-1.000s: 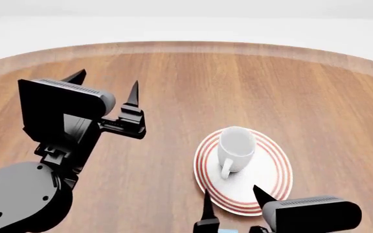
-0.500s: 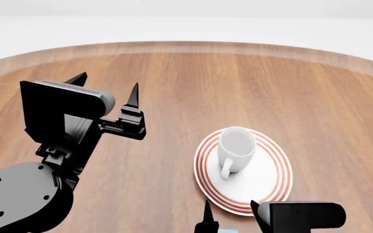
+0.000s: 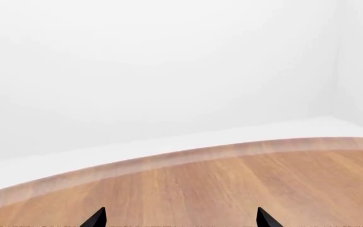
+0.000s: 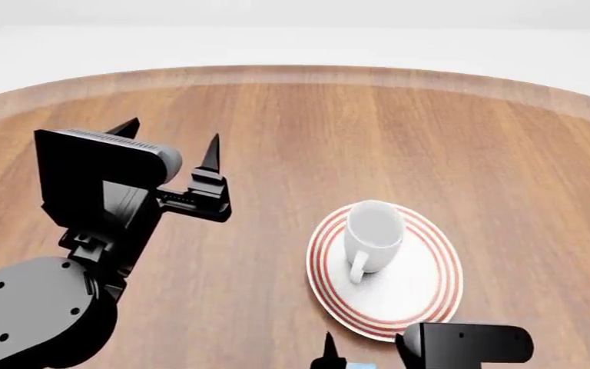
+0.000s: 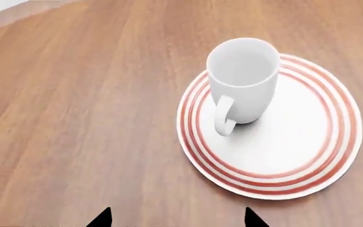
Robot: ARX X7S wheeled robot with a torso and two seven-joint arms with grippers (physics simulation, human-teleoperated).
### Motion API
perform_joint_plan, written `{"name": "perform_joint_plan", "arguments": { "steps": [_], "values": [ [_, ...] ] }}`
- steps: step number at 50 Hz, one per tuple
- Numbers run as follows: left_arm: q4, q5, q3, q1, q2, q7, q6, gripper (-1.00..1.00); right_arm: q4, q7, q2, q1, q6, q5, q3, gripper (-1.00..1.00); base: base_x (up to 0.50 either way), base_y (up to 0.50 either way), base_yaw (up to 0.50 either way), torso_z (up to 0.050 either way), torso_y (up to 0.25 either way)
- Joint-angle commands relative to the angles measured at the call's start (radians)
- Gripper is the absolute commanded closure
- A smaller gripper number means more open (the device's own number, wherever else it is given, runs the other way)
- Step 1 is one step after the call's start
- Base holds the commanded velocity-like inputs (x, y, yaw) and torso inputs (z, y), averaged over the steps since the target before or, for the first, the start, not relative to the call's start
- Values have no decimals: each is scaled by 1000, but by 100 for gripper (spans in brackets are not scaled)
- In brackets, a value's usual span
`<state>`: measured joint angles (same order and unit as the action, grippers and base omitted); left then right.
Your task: Pick up the white mug and put it on the plate, and put the chocolate pudding to the right of the plate.
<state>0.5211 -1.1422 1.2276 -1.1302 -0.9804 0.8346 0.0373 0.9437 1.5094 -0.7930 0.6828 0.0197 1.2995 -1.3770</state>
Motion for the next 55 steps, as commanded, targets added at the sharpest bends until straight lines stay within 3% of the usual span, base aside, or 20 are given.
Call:
{"name": "perform_joint_plan", "arguments": {
  "steps": [1,55],
  "values": [
    [-7,-4,-1,6,5,-5,-2,-100,-13,12,-7,-8,0,15,6,-100,0,0,0,0,0],
    [-21,-11,-12,39,5,-14,-22,-100,-104,-17,35,-97,42,21,-22,-100,0,0,0,0,0]
  ]
}}
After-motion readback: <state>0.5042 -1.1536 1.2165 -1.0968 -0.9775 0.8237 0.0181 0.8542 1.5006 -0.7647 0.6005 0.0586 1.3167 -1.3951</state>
